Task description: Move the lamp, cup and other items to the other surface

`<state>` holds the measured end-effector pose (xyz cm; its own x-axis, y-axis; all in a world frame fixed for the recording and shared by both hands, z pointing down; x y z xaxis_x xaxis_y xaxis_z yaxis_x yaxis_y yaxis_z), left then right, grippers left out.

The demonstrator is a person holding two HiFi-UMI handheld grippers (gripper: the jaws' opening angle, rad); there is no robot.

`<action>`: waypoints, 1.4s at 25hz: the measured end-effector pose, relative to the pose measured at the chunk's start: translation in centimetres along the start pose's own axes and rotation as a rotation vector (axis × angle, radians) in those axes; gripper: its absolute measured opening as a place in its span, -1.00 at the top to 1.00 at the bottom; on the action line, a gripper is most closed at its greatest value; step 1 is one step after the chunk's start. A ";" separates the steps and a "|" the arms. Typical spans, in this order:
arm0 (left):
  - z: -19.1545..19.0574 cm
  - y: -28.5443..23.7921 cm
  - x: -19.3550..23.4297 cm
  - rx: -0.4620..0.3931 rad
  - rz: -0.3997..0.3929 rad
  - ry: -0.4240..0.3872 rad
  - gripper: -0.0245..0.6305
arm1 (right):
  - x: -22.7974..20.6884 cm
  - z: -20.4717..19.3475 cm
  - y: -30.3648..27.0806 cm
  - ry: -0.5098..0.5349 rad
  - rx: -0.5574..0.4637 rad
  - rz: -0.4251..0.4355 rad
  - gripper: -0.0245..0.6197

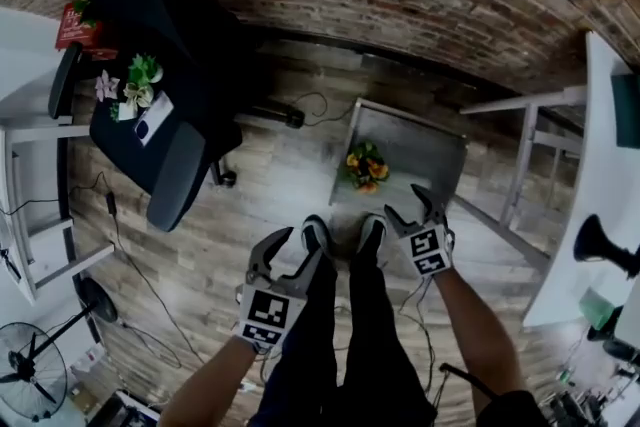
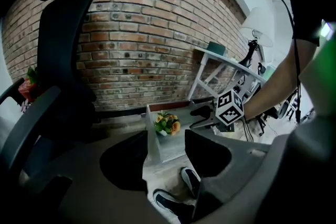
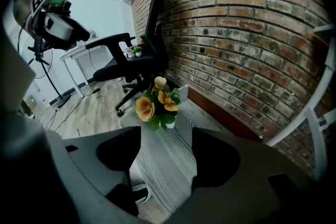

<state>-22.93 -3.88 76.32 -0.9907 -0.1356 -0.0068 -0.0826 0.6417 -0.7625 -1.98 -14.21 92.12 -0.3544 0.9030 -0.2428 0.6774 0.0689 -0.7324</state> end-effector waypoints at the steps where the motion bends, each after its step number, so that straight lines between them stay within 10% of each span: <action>1: -0.6 -0.7 0.3 0.007 -0.001 -0.001 0.27 | -0.2 -0.5 -1.1 -0.002 -0.003 0.009 -0.07; 22: -5.7 -6.4 4.3 -0.009 0.018 0.100 0.27 | -2.5 -0.9 -16.1 0.014 -0.123 -0.011 -0.33; 35: -2.1 -3.4 3.3 -0.078 0.017 0.029 0.28 | -1.4 1.0 -11.1 -0.024 -0.109 -0.024 -0.17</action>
<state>-26.16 -4.89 80.27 -0.9947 -0.1030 0.0001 -0.0726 0.7004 -0.7100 -9.66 -16.68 99.91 -0.3859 0.8903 -0.2418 0.7337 0.1373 -0.6654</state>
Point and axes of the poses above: the fingertips, and each gripper's own axes: y backward along the fingers, x to its left, z out of its top, the point moved 5 cm from there along y, backward along the fingers, and after that the axes turned 15 degrees about z, right-handed, at the moved point
